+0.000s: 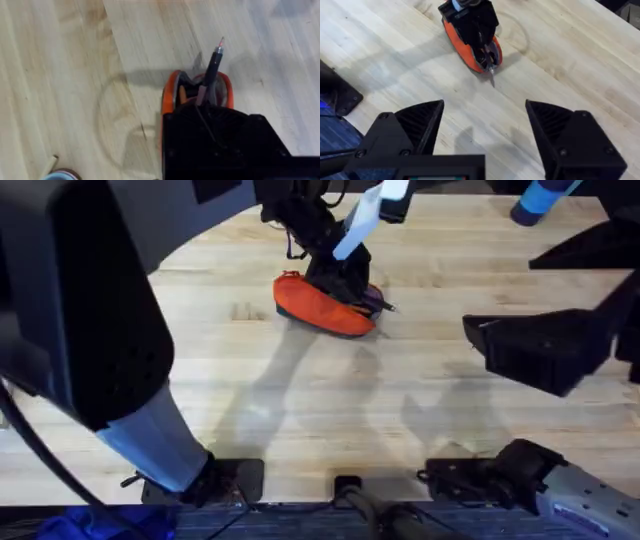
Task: Unzip the bag, pick up the pens from the table one at a time and place them inside, then zip the bag closed.
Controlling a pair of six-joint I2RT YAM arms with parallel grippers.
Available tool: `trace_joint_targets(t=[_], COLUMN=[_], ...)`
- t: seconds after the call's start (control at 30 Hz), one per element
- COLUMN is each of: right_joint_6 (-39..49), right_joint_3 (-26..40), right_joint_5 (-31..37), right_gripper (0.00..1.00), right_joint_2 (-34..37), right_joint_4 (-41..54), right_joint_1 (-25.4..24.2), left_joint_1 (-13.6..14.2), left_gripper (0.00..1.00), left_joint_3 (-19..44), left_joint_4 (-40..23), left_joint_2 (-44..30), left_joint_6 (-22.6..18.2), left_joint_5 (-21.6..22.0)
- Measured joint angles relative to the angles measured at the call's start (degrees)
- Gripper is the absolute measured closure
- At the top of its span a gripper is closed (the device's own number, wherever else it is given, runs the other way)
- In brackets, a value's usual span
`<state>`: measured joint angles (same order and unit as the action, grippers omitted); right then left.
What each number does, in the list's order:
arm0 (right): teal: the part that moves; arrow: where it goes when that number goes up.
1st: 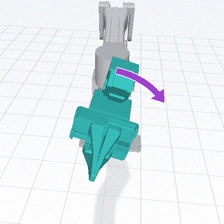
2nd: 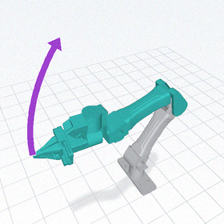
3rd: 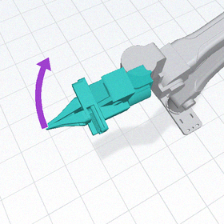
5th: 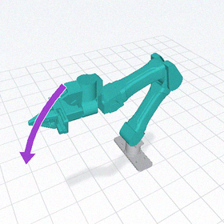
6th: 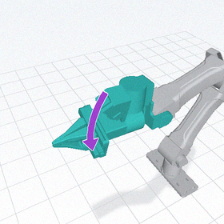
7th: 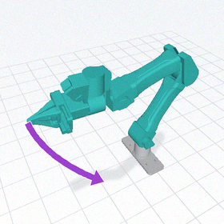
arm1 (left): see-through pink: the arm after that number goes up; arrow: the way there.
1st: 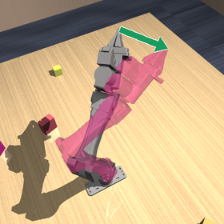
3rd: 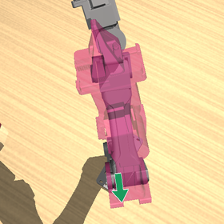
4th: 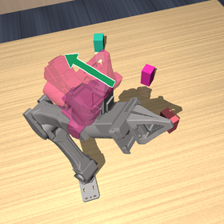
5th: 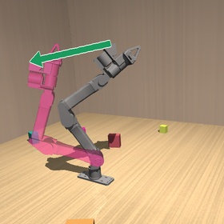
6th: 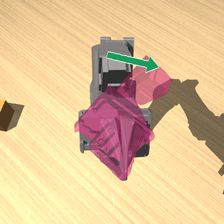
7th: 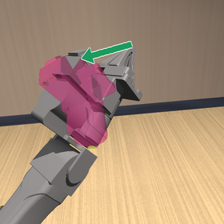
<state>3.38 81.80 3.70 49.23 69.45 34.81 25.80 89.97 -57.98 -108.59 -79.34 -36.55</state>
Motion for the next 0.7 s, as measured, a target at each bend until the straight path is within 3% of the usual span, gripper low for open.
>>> trace_joint_targets(t=[0.43,0.7], right_joint_6=[0.02,0.00], right_joint_3=[0.00,0.00], right_joint_5=[2.15,2.75], right_gripper=[0.004,0.004], right_joint_2=[0.00,0.00], right_joint_4=[0.00,0.00], right_joint_1=[0.00,0.00], left_joint_1=[0.00,0.00], left_gripper=[0.958,0.958], left_joint_3=[0.00,0.00], left_joint_4=[-0.64,1.84], left_joint_2=[-0.11,-0.11], left_joint_6=[12.15,13.77], left_joint_5=[2.62,11.18])
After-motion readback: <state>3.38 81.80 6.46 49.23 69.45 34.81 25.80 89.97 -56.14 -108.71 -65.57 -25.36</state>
